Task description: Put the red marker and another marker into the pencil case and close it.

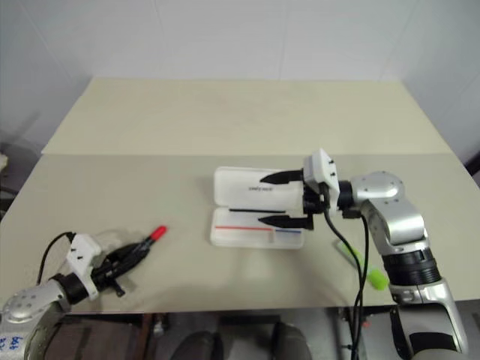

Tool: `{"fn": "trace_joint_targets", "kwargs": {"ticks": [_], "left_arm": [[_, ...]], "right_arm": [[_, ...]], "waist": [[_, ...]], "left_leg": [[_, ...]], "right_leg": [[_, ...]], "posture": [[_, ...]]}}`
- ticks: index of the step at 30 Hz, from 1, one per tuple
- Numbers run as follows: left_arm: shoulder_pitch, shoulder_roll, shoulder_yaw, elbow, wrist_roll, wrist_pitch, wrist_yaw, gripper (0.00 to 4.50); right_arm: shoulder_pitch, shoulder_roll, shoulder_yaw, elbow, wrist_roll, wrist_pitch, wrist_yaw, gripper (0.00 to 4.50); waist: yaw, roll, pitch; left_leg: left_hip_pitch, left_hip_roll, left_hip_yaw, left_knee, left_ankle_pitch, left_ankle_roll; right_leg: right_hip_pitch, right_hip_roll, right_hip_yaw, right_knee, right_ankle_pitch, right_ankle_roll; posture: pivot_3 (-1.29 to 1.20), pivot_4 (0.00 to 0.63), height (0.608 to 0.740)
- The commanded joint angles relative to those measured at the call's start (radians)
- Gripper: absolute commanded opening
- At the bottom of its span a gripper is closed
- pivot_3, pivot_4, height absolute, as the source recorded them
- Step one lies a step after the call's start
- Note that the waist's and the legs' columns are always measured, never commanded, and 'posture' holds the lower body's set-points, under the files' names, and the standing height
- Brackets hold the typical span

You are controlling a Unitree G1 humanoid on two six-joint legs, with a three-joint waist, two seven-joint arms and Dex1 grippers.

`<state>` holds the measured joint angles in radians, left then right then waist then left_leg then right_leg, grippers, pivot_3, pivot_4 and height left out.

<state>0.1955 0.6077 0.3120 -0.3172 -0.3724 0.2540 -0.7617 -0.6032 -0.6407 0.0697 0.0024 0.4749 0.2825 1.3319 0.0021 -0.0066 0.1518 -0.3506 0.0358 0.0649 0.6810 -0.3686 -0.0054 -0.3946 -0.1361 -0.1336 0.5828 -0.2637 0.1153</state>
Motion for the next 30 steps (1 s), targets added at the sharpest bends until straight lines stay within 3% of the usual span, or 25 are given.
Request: {"fn": "trace_joint_targets", "kwargs": {"ticks": [1,7,15,20,30], "left_arm": [[-0.074,0.062,-0.009,-0.071,-0.045,0.026,-0.046,0.63],[-0.264,0.138,-0.121,-0.073,-0.056,0.099,-0.109,0.63],[-0.461,0.123,-0.276,-0.035,-0.038,0.138,-0.166,0.63],[-0.620,0.041,-0.423,0.086,0.034,0.116,-0.183,0.63],[-0.731,-0.090,-0.561,0.326,0.161,-0.023,-0.212,0.63]], "right_arm": [[0.002,-0.017,-0.046,0.000,0.012,-0.021,0.001,4.50],[0.037,-0.070,-0.081,0.030,-0.008,-0.053,-0.003,4.50],[0.127,-0.134,-0.161,-0.013,-0.008,-0.049,-0.054,4.50],[0.238,-0.190,-0.240,-0.050,-0.004,-0.045,-0.079,4.50],[0.325,-0.195,-0.285,-0.159,0.017,-0.009,-0.147,4.50]], "waist": [[-0.003,0.001,0.001],[0.000,0.002,0.001],[-0.001,0.002,0.002],[0.022,0.001,0.002],[0.025,0.001,0.002]], "left_leg": [[0.000,0.000,0.000,0.000,0.000,0.000],[-0.001,-0.002,0.001,0.000,0.000,0.000],[0.000,-0.001,0.002,0.000,-0.001,0.000],[0.000,-0.002,0.003,0.001,-0.001,0.000],[0.000,-0.001,0.004,0.002,0.000,0.000]], "right_leg": [[0.000,0.000,0.000,0.000,0.000,0.000],[-0.001,0.000,-0.002,0.000,0.000,0.000],[0.000,0.001,-0.001,-0.001,0.000,0.000],[0.001,0.001,-0.001,-0.001,0.000,0.000],[0.001,0.002,-0.001,-0.004,0.000,0.001]], "posture": [[0.00,0.150,0.740],[0.00,0.150,0.740],[0.00,0.150,0.740],[0.00,0.150,0.740],[0.00,0.150,0.740]]}}
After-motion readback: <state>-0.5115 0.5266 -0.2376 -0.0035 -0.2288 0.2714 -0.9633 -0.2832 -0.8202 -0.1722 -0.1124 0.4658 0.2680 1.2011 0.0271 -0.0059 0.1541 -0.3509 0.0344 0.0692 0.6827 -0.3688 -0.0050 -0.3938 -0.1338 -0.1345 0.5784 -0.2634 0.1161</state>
